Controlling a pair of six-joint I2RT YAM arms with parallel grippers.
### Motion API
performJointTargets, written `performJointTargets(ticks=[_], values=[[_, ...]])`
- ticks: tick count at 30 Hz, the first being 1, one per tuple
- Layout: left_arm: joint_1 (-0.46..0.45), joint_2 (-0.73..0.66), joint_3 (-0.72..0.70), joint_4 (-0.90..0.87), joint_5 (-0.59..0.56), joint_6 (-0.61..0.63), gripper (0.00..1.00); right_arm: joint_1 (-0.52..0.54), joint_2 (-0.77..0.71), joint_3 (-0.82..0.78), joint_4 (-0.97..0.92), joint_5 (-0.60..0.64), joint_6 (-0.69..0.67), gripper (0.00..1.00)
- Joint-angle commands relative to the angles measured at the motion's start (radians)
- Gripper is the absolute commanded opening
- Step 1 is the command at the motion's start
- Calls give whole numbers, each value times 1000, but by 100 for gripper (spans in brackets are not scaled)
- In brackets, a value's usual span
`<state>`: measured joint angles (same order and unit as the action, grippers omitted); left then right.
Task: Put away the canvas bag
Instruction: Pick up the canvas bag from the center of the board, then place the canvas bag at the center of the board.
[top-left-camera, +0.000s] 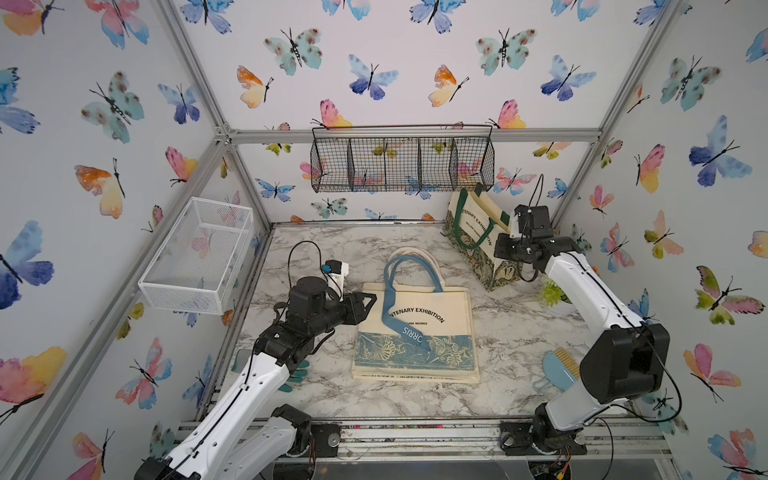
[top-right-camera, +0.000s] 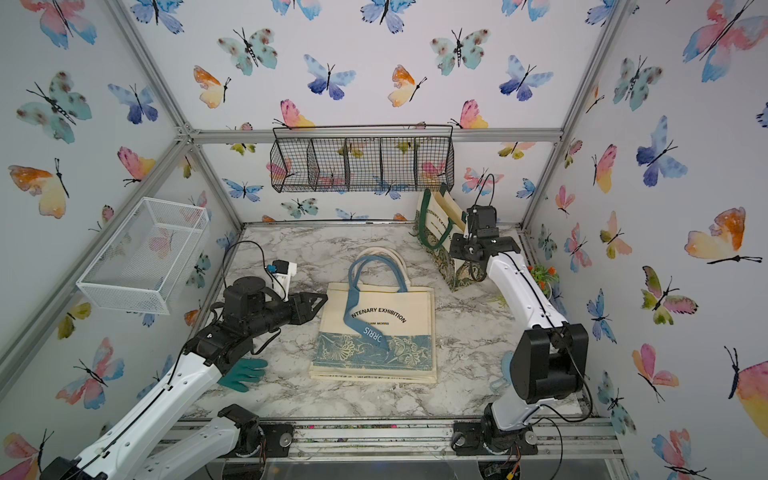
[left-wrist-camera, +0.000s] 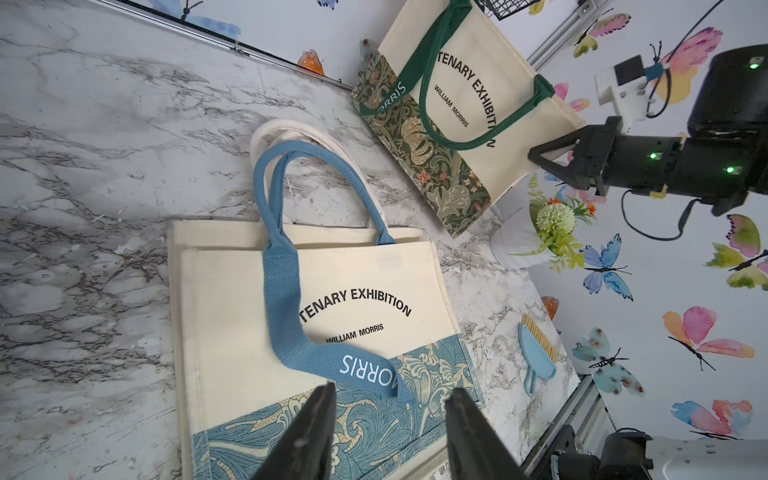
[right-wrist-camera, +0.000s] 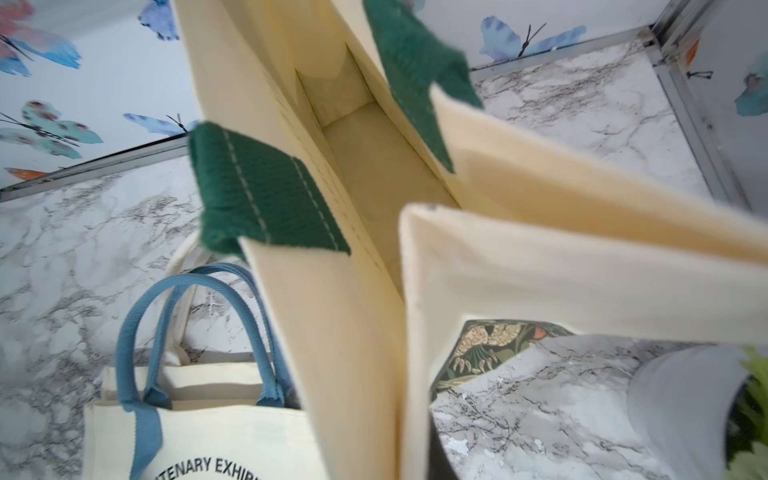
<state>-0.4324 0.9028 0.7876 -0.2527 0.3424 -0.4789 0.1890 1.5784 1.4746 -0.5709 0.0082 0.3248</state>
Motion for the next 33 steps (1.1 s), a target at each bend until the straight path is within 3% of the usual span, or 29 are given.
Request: performJointTargets(ticks=[1,19,27,33], values=[[8,3,21,-10,39,18,46,1,-82,36,-14,-47,3,2],[9,45,51,64,38,-15,46,3,-373,79,-178,-264,30,2],[20,56,131,-8,-31,30,48,3,-476,-25,-128,-412,65,1],[77,56,140,-22,1,31,49,4,-529,-83,-65,-569,105,1]])
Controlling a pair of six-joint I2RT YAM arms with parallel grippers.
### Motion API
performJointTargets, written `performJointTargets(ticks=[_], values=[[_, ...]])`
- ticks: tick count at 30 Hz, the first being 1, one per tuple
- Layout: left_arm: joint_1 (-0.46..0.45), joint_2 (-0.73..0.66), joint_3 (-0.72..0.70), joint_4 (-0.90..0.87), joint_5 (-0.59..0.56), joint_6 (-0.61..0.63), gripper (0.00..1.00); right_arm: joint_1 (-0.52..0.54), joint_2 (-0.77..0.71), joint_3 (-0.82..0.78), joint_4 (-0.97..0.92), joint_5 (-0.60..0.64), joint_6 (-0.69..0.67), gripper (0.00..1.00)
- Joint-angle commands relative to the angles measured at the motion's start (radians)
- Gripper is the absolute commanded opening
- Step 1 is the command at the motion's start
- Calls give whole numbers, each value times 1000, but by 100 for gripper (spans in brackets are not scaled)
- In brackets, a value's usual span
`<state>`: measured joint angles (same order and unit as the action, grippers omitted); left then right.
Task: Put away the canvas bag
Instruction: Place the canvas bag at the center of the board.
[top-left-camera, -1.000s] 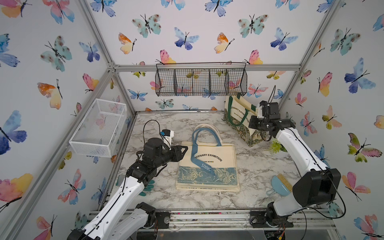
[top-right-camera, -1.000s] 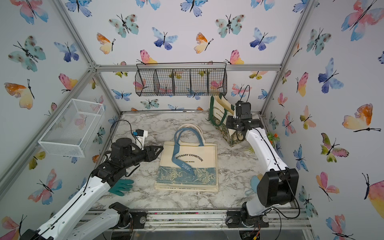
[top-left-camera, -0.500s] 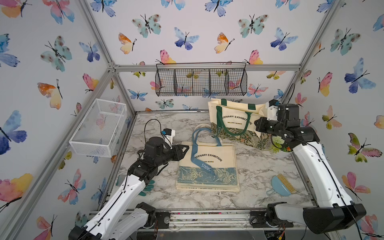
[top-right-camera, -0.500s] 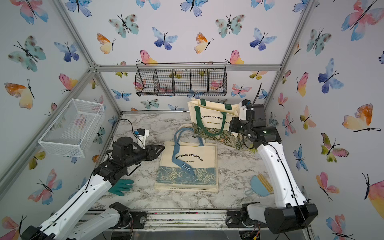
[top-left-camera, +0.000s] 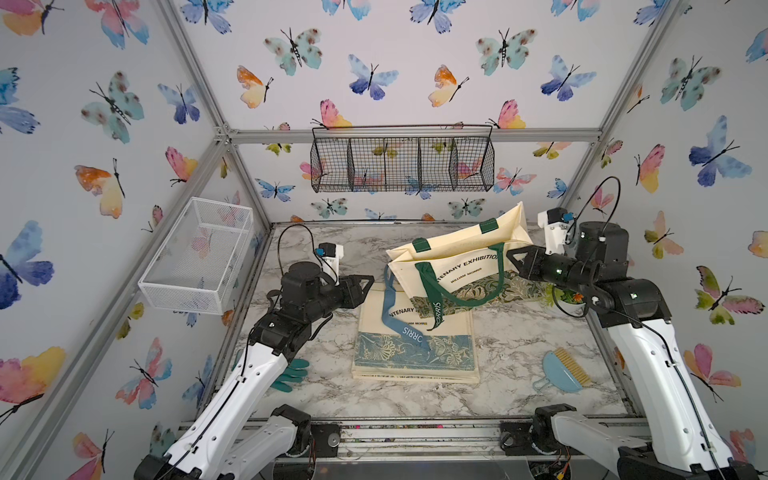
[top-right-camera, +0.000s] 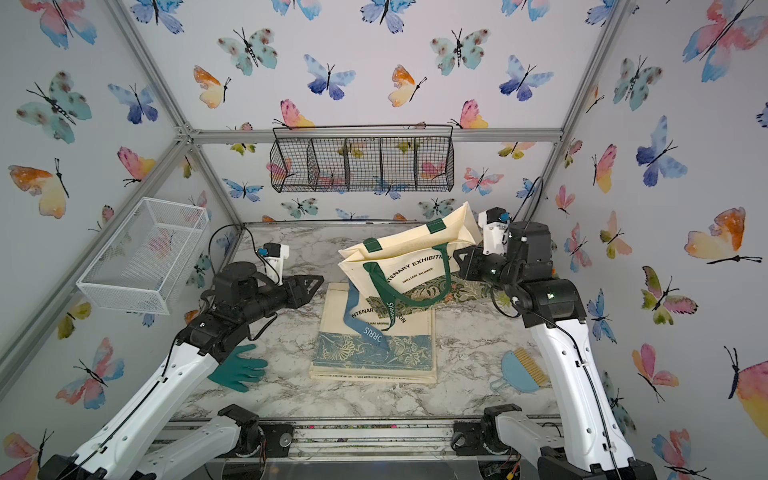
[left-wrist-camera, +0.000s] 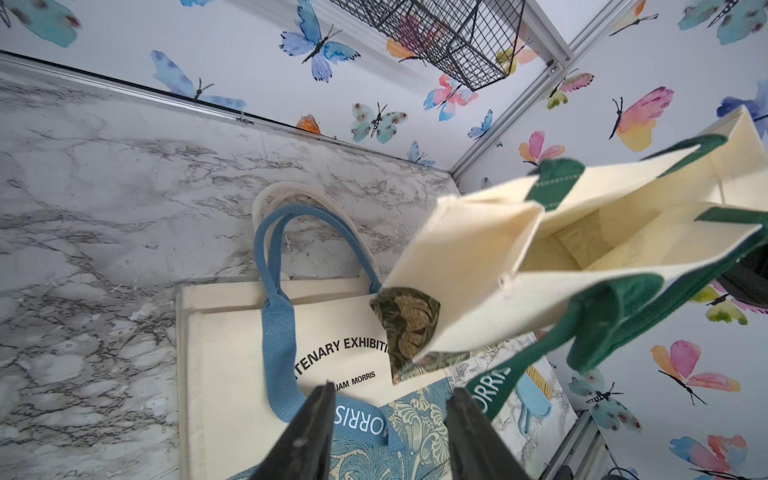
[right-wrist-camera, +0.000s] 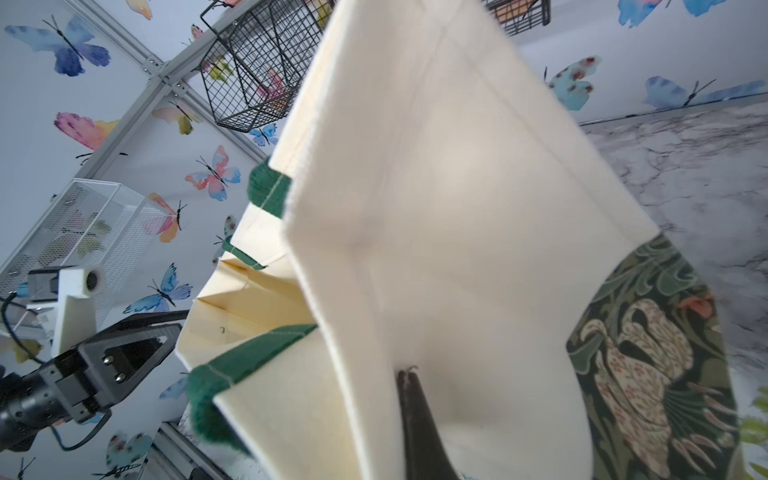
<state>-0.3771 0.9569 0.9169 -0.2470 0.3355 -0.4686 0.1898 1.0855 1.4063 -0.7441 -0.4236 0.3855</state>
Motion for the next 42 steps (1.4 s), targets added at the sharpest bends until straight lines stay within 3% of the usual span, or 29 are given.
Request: performJointTargets(ticks=[1,9,16,25,34,42], values=[[25,2,10,-28,12,20,49,2,-41,-28,123,-168,57,2],[40,-15,-15,-27,22,24,49,2,-68,-141,243,-335,175,1],[51,-15,-38,-10,42,21,49,2,-76,-249,297,-372,205,1],[63,0,-39,-9,46,30,49,2,-83,-343,97,-247,-42,2],[66,26,-60,27,72,8,49,2,-111,-480,91,-185,-89,2],[66,41,-95,66,138,-8,49,2,-135,-471,48,-35,-106,36]])
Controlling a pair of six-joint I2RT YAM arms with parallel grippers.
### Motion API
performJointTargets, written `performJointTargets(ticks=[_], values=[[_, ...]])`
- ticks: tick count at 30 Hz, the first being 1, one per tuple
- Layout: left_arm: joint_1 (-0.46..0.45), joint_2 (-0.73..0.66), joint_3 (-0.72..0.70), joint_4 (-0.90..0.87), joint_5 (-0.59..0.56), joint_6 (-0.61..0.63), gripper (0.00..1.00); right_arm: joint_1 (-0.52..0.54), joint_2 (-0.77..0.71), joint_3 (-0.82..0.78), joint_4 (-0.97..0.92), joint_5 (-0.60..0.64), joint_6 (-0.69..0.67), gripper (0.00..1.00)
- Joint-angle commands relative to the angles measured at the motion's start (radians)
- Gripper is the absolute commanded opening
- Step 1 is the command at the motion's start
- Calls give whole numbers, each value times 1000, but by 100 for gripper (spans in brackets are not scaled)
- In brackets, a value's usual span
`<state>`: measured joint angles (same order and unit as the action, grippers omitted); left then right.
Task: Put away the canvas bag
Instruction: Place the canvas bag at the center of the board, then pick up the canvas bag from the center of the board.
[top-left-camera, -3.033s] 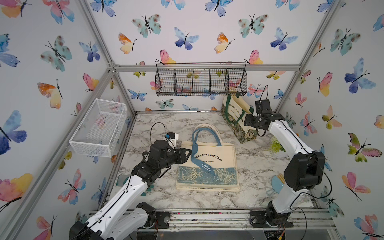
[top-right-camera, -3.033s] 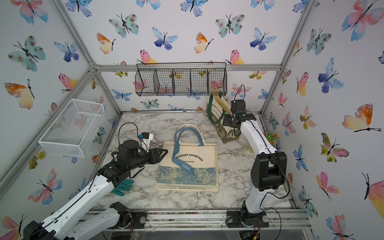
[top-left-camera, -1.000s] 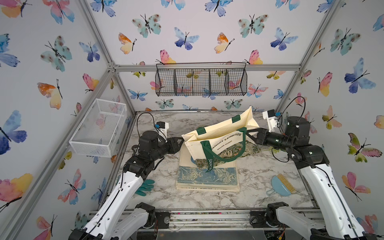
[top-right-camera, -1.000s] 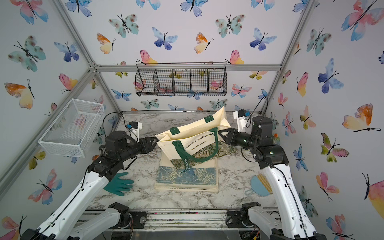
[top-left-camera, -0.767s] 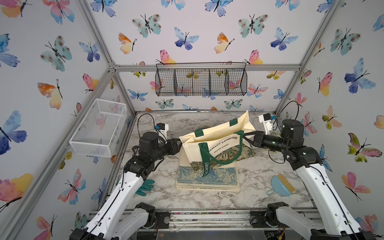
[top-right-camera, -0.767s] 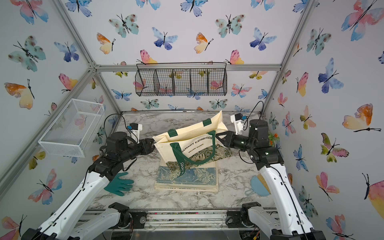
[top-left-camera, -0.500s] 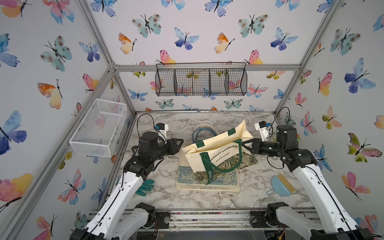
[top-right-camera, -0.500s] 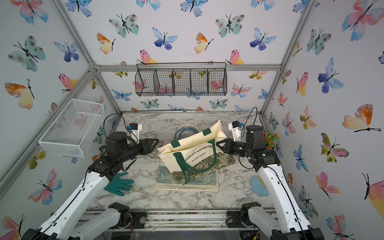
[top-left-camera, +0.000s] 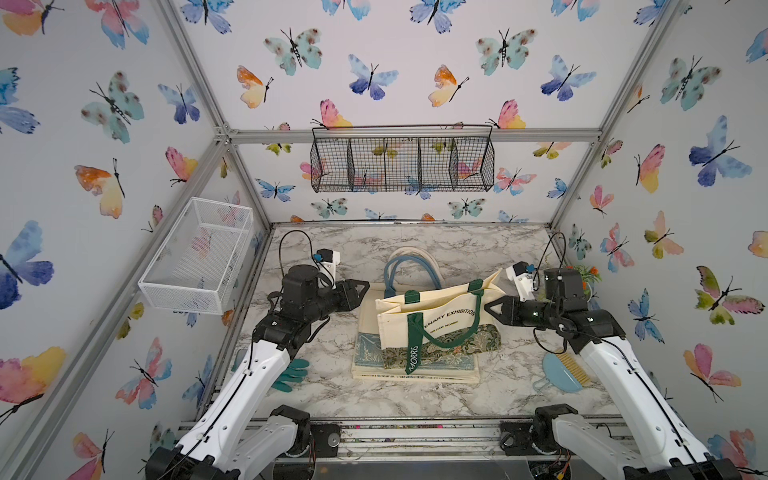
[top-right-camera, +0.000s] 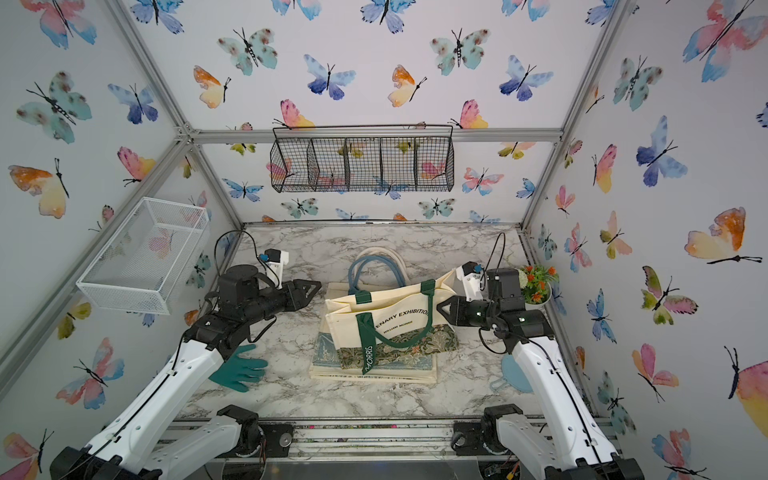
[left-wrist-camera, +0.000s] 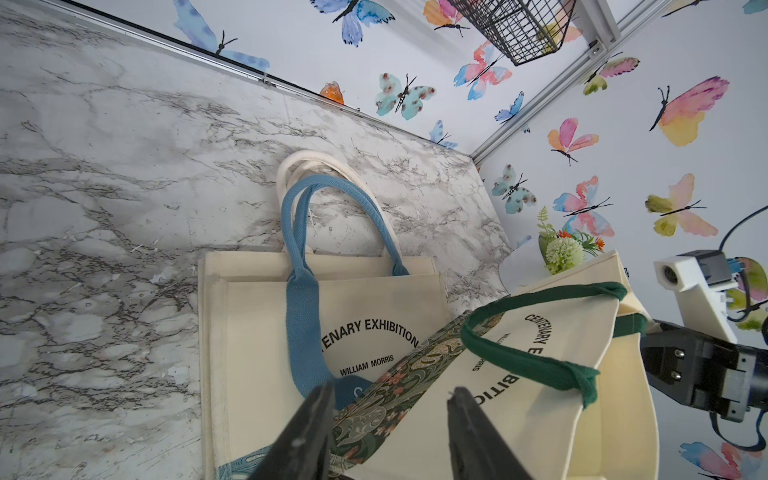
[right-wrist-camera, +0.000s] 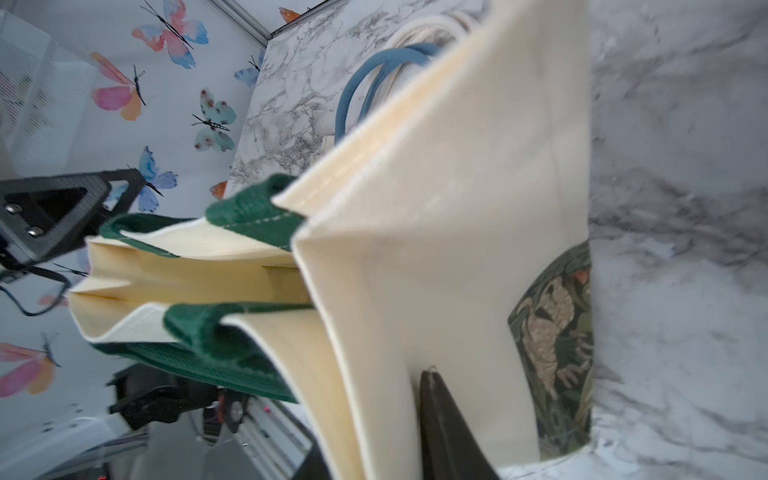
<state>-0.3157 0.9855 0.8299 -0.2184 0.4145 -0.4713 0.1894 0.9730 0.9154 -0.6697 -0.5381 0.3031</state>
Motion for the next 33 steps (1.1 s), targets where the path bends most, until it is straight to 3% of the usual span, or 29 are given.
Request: performJointTargets(ticks=[1,6,8,18,21,29,33], values=[[4,19,-8,35,60,-4,49,2,-33,31,-38,117,-27,39],[4,42,-13,39,115,1,49,2,-101,115,-93,339,-63,46],[4,44,-20,50,118,-1,48,3,-118,154,-107,335,-98,46],[4,36,-43,63,129,-3,48,10,-113,177,-13,62,-113,50],[4,23,-54,56,123,-3,48,35,-76,193,71,-92,-105,53],[4,-85,-111,0,96,-19,47,122,99,261,311,-345,-123,57],[-1,-178,-157,-47,87,-49,43,165,257,344,281,-455,-158,53]])
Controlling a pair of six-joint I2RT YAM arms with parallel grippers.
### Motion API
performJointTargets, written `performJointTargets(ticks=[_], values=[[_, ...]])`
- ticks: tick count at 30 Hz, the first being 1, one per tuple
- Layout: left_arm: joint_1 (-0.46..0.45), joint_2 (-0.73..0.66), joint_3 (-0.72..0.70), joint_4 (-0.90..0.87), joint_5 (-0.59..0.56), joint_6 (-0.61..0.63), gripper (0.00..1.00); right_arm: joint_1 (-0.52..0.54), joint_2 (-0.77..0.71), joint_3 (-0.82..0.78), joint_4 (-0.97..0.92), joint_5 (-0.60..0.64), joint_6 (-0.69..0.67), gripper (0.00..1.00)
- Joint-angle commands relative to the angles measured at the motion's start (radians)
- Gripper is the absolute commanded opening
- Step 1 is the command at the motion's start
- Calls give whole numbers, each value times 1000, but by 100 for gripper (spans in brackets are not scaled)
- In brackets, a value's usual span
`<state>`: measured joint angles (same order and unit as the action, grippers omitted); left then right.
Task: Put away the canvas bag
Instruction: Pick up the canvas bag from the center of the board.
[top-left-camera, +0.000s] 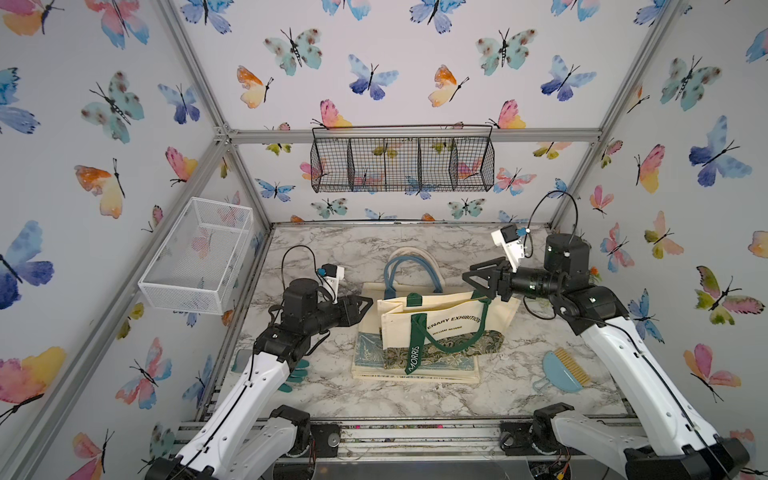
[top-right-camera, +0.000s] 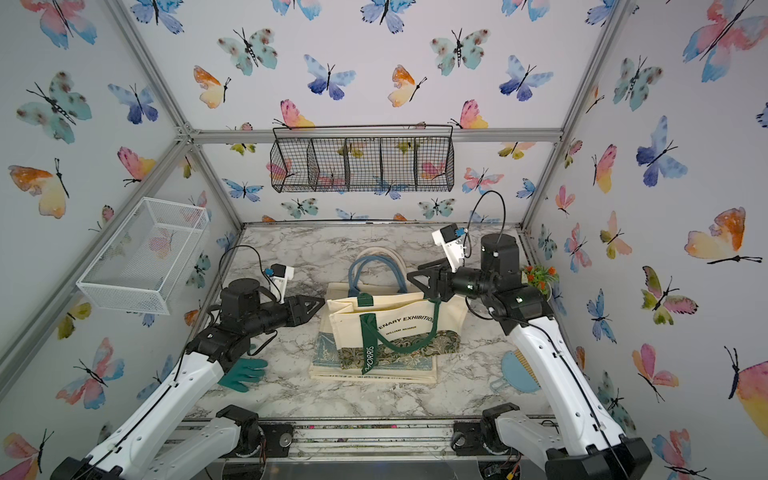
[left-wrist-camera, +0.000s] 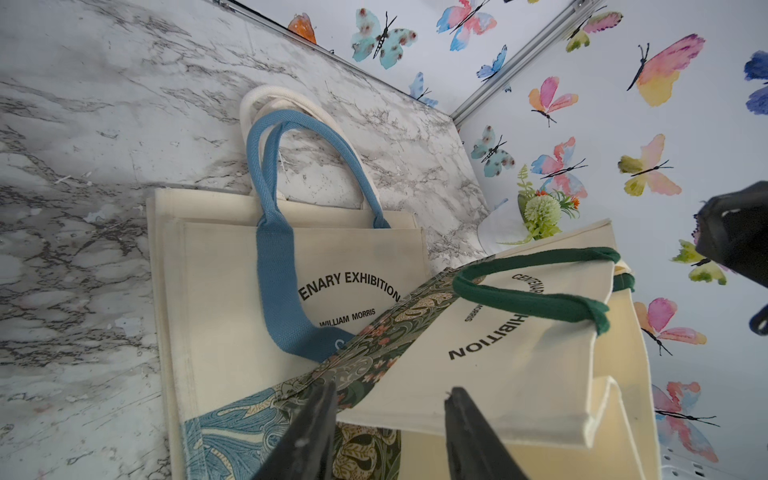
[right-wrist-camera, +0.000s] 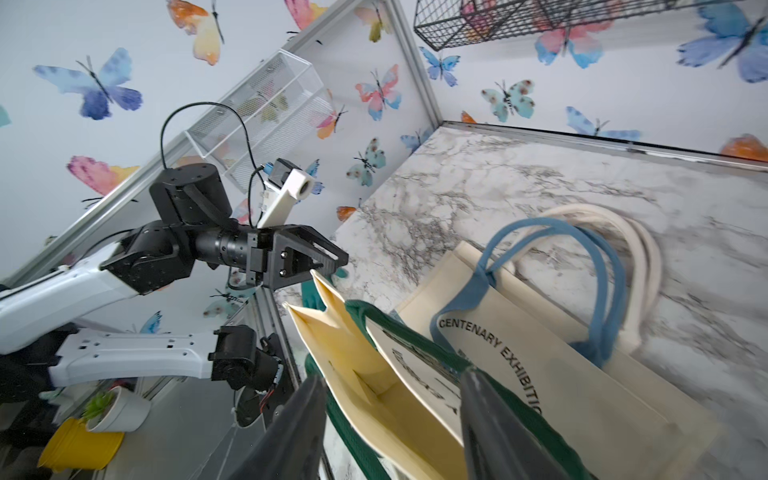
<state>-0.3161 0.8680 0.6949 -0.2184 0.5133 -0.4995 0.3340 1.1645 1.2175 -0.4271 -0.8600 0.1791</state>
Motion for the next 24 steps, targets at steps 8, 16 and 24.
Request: performJointTargets(ticks=[8,16,24], values=[[-70,-324,-124,-113,34,-49,16,213,352,259,-185,-77,-178,50],[-138,-467,-239,129,241,-135,1,303,471,305,-227,-157,-210,48],[-197,-359,-281,313,252,-160,1,391,553,403,-362,-103,-293,49]])
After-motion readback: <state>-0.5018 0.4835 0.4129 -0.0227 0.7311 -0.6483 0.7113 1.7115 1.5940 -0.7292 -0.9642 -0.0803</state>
